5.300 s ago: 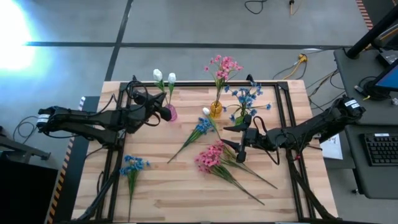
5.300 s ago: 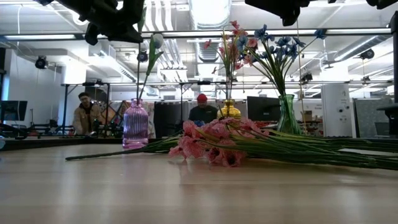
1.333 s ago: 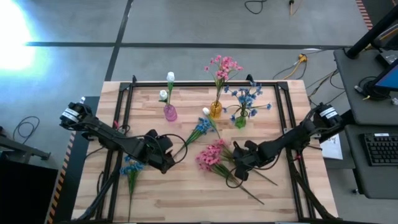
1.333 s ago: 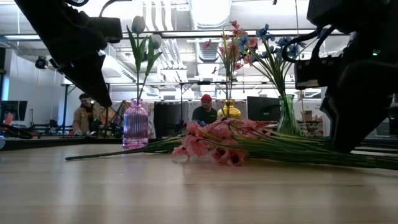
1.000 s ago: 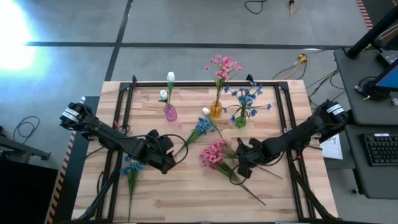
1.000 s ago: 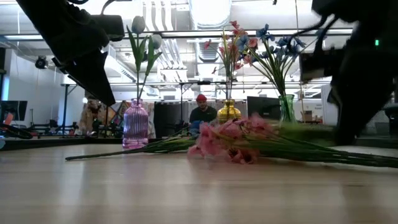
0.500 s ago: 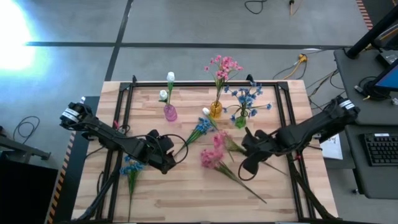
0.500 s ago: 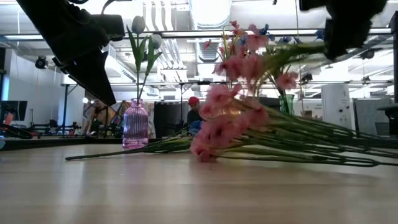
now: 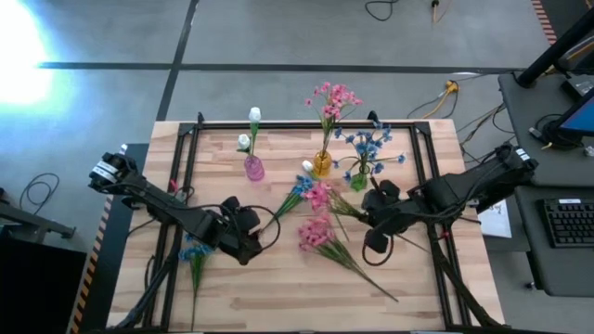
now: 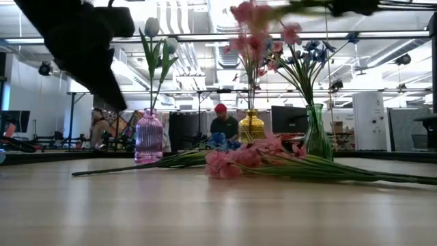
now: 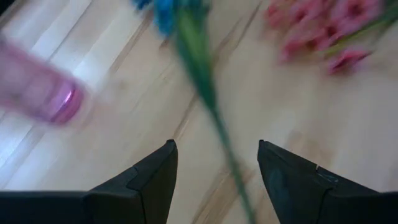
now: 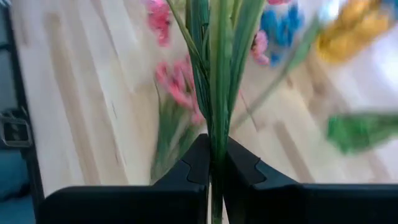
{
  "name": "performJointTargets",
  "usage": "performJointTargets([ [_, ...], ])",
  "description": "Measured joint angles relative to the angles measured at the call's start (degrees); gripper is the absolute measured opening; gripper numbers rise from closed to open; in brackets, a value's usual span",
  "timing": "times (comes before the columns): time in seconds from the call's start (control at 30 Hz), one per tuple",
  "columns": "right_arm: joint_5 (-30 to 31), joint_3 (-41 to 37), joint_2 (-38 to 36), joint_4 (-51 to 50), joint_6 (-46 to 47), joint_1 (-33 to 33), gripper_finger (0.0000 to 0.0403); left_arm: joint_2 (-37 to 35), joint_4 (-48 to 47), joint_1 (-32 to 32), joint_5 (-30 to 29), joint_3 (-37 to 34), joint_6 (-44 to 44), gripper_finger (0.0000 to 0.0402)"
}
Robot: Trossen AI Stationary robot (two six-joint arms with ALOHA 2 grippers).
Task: Sort flowers into vase by color
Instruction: Put the top pink flowers into the yellow vase
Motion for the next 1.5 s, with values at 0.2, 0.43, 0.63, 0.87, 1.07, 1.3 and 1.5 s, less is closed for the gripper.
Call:
performJointTargets([
  [0.2,1.48,-2.74,-0.81,15.68,-11.27,0.02,0.0016,-0.06,17.86,-0.36,0.09,0.0,17.3,0.0208],
  [0.43,2.0,-9.65,-0.81,35.53,-22.31,0.0,0.0016,-0.12,33.6,-0.36,0.09,0.0,32.63,0.0208],
  [0.63,7.96,-19.24,-1.13,61.07,-34.11,-0.15,0.0016,0.31,35.91,-0.28,0.08,0.0,34.73,0.0208],
  [0.87,5.57,-30.4,0.51,105.36,-49.68,-0.12,0.0016,3.31,57.8,0.18,0.11,-0.02,49.78,0.0208],
  [1.07,-2.07,-32.46,3.79,117.64,-53.75,-0.36,0.0016,8.12,83.53,2.32,5.79,0.0,62.67,0.0208],
  [1.3,-2.1,-29.27,7.65,117.9,-55.78,-0.4,0.0016,13.32,88.9,5.81,12.65,1.86,59.21,0.0208],
  [1.5,-3.61,-26.23,9.86,117.7,-57.35,-0.37,0.0017,17.9,88.71,6.95,14.71,6.2,58.58,0.0206],
])
